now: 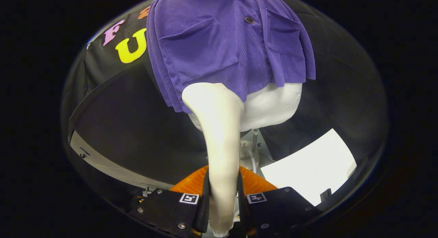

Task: Iron the clothes twice with a garment steamer, once on the left side and once on the right side.

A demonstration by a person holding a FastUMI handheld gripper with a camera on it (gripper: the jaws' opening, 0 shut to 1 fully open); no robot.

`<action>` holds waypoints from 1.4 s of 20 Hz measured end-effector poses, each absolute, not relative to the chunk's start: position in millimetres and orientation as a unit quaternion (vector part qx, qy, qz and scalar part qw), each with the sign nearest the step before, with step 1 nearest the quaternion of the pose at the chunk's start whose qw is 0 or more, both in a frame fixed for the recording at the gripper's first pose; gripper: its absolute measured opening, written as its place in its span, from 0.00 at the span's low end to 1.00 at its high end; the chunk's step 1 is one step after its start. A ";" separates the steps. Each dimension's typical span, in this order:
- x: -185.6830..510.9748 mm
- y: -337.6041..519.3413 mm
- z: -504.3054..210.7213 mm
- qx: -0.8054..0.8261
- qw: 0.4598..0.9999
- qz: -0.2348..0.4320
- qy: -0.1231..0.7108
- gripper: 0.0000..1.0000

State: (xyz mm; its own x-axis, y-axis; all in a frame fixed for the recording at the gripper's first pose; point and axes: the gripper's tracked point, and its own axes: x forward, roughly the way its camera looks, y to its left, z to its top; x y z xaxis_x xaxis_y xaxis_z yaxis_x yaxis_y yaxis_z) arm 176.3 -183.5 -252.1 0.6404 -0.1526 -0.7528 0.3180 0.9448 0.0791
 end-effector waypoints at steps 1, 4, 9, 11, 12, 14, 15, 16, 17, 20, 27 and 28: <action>177.4 -185.9 -248.0 0.103 0.908 -0.133 0.384 0.36; 176.7 -187.4 -212.1 0.115 0.928 -0.128 0.331 0.36; 154.8 -187.5 -138.7 0.104 0.948 -0.110 0.280 0.36; 148.4 -192.1 -106.5 0.101 0.956 -0.104 0.253 0.36; 145.4 -194.2 -87.5 0.099 0.961 -0.102 0.237 0.36; 143.3 -198.0 -51.8 0.098 0.968 -0.098 0.207 0.36; 143.4 -200.5 -36.7 0.098 0.971 -0.097 0.194 0.36; 142.6 -202.8 -21.6 0.094 0.974 -0.094 0.185 0.36; 141.6 -205.4 -9.0 0.092 0.976 -0.092 0.174 0.36; 142.5 -213.5 33.9 0.081 0.983 -0.091 0.140 0.36; 171.4 -239.7 121.8 0.089 0.989 -0.098 0.061 0.35; 176.3 -243.9 134.1 0.091 0.989 -0.101 0.049 0.35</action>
State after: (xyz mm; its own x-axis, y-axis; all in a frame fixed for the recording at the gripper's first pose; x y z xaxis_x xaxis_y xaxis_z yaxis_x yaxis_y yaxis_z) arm 176.3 -243.9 134.1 0.9747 -0.1910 -0.1158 0.2089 0.9630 0.1703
